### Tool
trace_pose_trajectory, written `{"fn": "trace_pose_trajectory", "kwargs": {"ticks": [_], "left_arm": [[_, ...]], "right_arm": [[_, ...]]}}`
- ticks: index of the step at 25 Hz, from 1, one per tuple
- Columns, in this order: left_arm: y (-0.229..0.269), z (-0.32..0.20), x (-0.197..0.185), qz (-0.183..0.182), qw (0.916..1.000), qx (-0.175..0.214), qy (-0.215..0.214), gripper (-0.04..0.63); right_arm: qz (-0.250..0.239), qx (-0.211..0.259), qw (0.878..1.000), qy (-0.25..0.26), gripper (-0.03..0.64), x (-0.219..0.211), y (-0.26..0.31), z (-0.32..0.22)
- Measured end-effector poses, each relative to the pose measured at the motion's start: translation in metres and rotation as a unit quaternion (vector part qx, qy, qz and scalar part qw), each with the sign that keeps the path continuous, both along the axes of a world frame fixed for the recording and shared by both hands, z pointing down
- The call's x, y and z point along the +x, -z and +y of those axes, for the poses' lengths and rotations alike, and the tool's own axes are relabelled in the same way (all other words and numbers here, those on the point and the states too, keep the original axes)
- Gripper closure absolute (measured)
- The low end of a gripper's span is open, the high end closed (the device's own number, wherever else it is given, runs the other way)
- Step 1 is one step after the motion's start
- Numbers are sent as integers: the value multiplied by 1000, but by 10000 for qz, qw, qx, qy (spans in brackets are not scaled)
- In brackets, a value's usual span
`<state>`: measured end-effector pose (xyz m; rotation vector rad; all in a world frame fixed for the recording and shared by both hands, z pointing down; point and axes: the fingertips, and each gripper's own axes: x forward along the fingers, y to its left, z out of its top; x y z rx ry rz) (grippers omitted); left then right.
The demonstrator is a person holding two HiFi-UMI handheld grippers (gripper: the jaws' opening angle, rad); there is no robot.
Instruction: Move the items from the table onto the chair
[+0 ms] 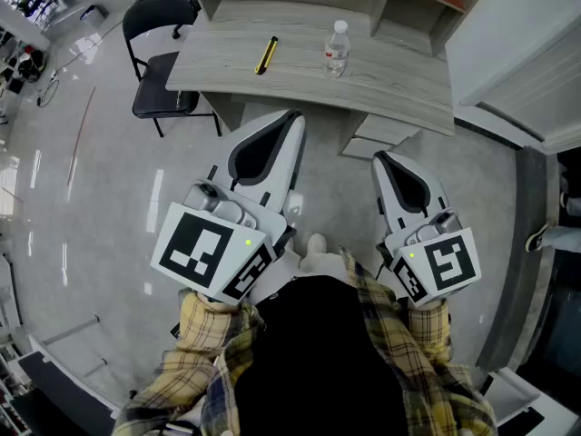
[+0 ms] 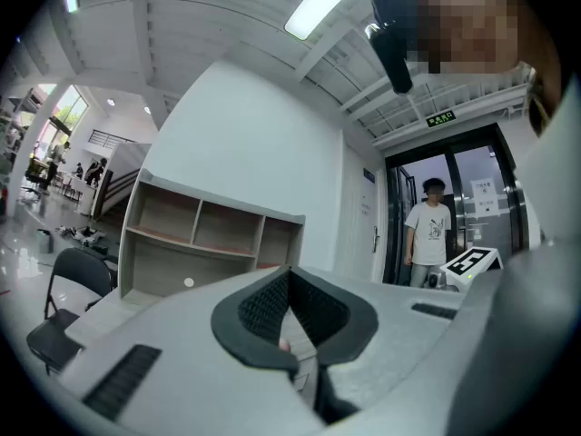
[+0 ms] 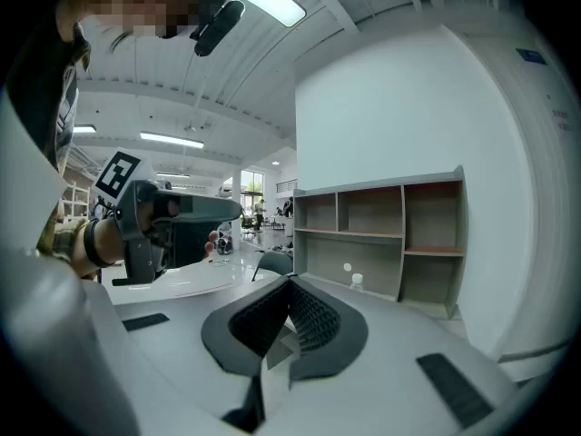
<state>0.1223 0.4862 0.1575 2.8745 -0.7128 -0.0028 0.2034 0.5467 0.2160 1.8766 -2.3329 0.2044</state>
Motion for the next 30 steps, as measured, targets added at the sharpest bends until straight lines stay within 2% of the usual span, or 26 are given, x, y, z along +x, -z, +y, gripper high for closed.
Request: {"fn": "trace_pose_trajectory", "kwargs": {"ticks": [12,20,30], "left_arm": [[-6,13,25,-49,10000,-52,-58,592],[-16,25,31,-51,9999,-116,96,592],[-24,-18,30,-48,9998,-160,121,592]], "right_arm": [[-112,20,9999,14,600,16,-2,10],[-160,-1,9998,119,600,27,-11,21],[-222,-23,9996,166,600,25,-20,-21]]}}
